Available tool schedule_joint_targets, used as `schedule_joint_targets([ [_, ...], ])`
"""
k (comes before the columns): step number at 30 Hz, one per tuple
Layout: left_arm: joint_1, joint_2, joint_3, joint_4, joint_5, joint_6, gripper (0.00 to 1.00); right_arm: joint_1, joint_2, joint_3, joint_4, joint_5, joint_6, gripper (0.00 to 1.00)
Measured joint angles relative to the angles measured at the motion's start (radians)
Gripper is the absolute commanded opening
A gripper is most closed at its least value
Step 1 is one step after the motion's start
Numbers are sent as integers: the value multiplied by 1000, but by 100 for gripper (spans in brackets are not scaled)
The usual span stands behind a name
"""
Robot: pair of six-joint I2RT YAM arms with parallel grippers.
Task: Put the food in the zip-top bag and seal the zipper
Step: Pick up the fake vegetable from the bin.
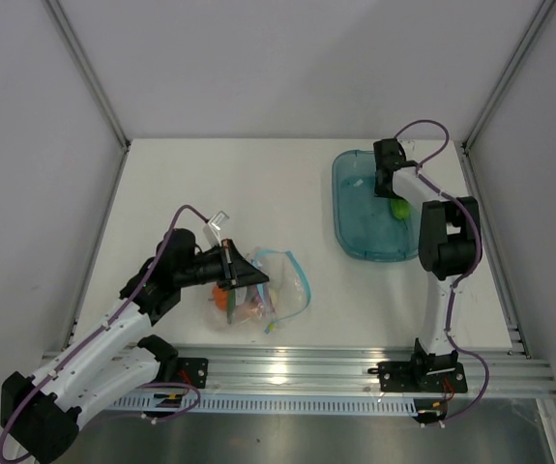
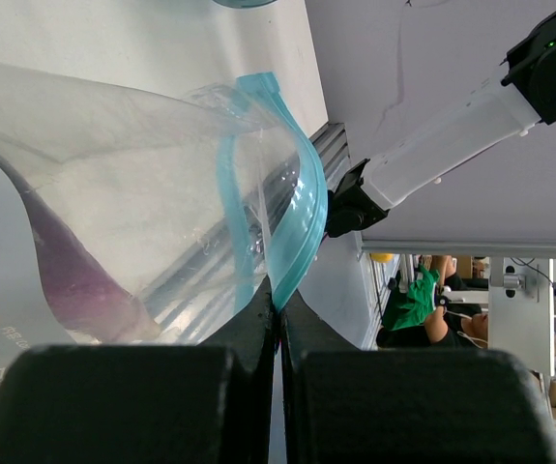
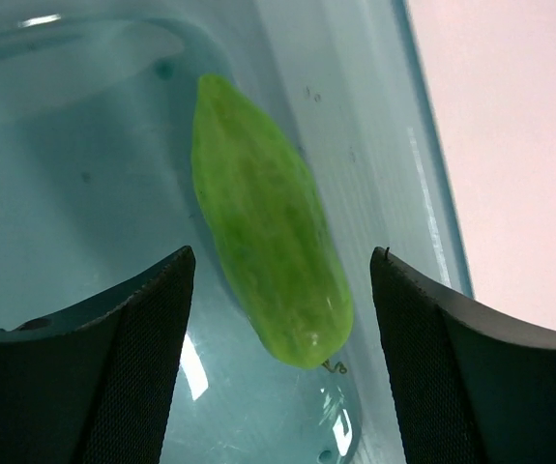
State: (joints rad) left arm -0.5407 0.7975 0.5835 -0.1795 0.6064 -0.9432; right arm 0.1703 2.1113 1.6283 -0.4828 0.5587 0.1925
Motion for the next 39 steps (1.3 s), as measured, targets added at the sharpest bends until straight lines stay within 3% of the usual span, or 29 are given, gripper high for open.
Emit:
schedule_joint_targets([
  [10,0,3,0,-2,0,0,1,-1,36,-1,-21,-18,-3,53],
  [17,0,-17,0,-16,-9,0,0,0,33,-6,-3,-28,1,10],
  [20,0,-19,0,-19,-12,0,1,7,21,-19,8,-31,8,0],
  [29,0,-29,0,-56,-32,1,1,61,-109,-85,-34,-132,43,0],
  [39,0,-64,2,-89,-56,1,1,175,-478,-222,-28,-388,104,0],
])
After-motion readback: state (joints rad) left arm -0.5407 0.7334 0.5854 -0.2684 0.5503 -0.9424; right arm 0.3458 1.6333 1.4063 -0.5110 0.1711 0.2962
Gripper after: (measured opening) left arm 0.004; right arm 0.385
